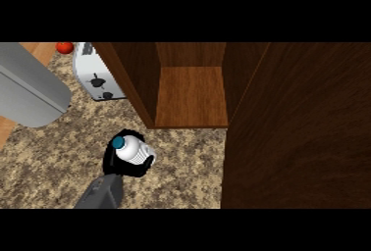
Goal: Pick up the bottled water, place it into the cabinet and close the cabinet
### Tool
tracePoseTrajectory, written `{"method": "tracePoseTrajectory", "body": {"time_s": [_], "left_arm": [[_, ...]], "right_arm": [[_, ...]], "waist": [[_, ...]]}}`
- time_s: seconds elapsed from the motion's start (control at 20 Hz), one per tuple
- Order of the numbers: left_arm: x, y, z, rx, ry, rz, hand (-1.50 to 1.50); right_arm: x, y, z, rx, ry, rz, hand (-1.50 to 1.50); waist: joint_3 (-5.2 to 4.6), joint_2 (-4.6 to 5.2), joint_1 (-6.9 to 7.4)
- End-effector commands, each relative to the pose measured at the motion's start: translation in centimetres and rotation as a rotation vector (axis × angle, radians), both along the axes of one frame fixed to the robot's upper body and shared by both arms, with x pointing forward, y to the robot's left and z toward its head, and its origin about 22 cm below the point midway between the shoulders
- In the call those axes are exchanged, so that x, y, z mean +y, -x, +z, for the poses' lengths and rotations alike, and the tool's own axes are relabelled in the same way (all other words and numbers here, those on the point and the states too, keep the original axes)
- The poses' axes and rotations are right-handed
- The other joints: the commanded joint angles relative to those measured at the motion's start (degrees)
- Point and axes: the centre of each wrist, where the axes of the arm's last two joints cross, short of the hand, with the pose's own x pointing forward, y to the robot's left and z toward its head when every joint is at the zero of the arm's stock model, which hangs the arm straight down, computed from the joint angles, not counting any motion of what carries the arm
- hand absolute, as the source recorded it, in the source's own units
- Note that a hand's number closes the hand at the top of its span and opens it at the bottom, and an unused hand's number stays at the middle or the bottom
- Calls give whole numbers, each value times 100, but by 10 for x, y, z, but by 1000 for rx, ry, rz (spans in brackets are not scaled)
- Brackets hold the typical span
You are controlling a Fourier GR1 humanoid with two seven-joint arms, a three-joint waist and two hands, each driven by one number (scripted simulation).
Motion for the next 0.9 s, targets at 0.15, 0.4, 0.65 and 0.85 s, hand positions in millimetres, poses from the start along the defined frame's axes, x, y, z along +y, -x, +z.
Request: {"method": "tracePoseTrajectory", "body": {"time_s": [0.15, 0.4, 0.65, 0.85], "left_arm": [[-31, -26, 39, -4, 19, -49, 150], [-68, -39, 75, -98, -119, -41, 150], [-90, -58, 106, -113, -153, -28, 150], [-106, -70, 128, -84, -186, -1, 150]], "right_arm": [[2, 3, 12, -28, -40, -14, -150], [1, -2, 6, -18, -37, -10, -150], [-5, -1, 11, -39, -49, 6, -150], [0, -1, 2, -50, -43, 17, -150]], "waist": [[4, -45, 21], [3, -26, 24], [0, 10, -85], [0, 3, -268]]}}
